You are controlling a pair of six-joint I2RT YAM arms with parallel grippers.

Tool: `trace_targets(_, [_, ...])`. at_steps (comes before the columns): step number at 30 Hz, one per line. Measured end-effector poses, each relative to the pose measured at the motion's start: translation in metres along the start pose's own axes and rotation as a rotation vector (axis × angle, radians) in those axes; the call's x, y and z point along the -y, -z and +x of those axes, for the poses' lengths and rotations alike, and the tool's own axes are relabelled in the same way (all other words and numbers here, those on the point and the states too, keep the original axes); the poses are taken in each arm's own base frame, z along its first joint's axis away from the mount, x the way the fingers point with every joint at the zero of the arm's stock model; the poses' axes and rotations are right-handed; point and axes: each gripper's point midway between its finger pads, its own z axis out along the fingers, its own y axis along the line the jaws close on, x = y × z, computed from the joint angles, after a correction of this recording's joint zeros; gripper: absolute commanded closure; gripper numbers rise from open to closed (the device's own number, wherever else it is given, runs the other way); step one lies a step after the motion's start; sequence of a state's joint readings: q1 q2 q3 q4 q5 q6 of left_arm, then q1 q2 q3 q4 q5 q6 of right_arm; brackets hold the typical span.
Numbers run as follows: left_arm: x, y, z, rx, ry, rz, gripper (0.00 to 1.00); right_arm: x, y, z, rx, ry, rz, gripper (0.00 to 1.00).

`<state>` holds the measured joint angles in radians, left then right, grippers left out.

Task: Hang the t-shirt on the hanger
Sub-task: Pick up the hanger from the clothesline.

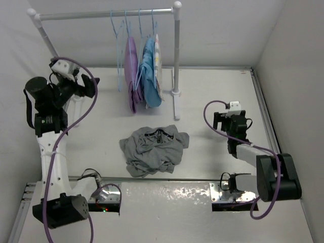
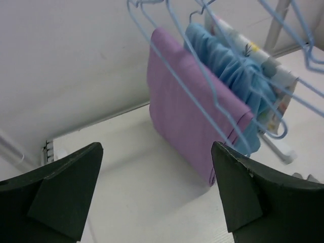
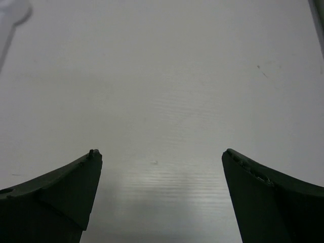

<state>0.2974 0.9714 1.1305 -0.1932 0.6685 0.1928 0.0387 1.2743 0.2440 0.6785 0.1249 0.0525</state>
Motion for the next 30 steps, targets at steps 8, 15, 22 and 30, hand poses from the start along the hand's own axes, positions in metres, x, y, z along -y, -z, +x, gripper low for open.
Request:
trace_targets(8, [0.04, -0.048, -0.026, -0.009, 0.061, 0.177, 0.13, -0.025, 0.017, -0.03, -0.014, -0.115, -0.133, 0.01])
trace_targets(15, [0.031, -0.092, -0.014, -0.067, 0.127, 0.174, 0.16, -0.043, 0.035, -0.069, -0.012, -0.163, -0.224, 0.01])
trace_targets(22, [0.033, -0.118, 0.011, -0.129, 0.162, 0.17, 0.25, -0.065, 0.055, -0.08, -0.034, -0.132, -0.294, 0.02])
trace_targets(30, [0.048, -0.128, 0.015, -0.139, 0.2, 0.191, 0.53, -0.058, 0.067, -0.078, -0.042, -0.122, -0.27, 0.02])
